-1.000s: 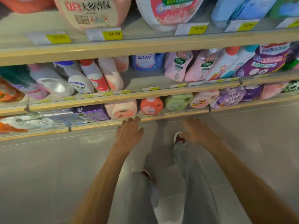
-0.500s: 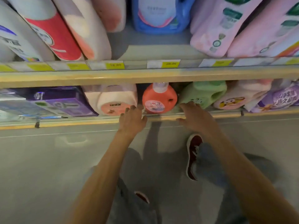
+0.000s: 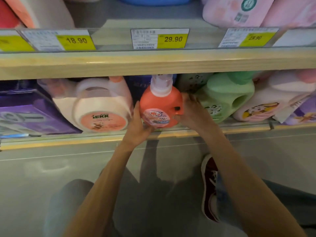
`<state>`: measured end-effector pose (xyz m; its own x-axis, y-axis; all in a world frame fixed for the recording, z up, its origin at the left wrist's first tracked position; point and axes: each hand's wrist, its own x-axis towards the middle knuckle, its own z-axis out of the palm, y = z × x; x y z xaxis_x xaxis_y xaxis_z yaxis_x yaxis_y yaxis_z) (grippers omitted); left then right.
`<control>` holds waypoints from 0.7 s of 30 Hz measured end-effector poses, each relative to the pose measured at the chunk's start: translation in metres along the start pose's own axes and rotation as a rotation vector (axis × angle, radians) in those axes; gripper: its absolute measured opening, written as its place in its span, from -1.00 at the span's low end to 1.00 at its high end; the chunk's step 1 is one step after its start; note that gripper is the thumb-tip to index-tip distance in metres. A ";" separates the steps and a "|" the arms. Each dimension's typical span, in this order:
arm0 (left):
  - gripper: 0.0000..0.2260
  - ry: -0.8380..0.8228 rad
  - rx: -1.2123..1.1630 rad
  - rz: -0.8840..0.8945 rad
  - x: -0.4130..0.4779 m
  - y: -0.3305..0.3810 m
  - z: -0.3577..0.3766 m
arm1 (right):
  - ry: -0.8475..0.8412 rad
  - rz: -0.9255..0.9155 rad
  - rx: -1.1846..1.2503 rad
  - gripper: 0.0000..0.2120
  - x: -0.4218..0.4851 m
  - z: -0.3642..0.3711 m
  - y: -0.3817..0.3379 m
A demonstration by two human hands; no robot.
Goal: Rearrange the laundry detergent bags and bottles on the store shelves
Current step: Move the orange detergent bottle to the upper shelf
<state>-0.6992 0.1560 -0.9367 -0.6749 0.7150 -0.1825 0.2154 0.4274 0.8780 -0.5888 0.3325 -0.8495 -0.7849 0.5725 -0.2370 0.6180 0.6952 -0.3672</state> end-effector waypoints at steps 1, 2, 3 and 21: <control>0.06 0.007 -0.034 -0.007 0.004 -0.003 0.004 | -0.001 -0.031 0.034 -0.23 0.003 0.002 0.002; 0.07 0.016 -0.068 -0.019 0.008 -0.006 0.008 | -0.001 -0.054 0.063 -0.18 0.006 0.005 0.006; 0.09 0.023 -0.103 -0.028 0.012 -0.012 0.010 | 0.006 -0.071 0.087 -0.14 0.007 0.009 0.010; 0.04 0.076 -0.109 -0.006 0.044 -0.043 0.018 | 0.270 -0.126 0.393 0.17 0.023 0.075 0.035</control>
<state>-0.7260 0.1790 -0.9908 -0.7285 0.6667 -0.1574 0.1360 0.3660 0.9206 -0.5884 0.3378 -0.9352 -0.7804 0.6229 0.0536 0.4144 0.5796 -0.7017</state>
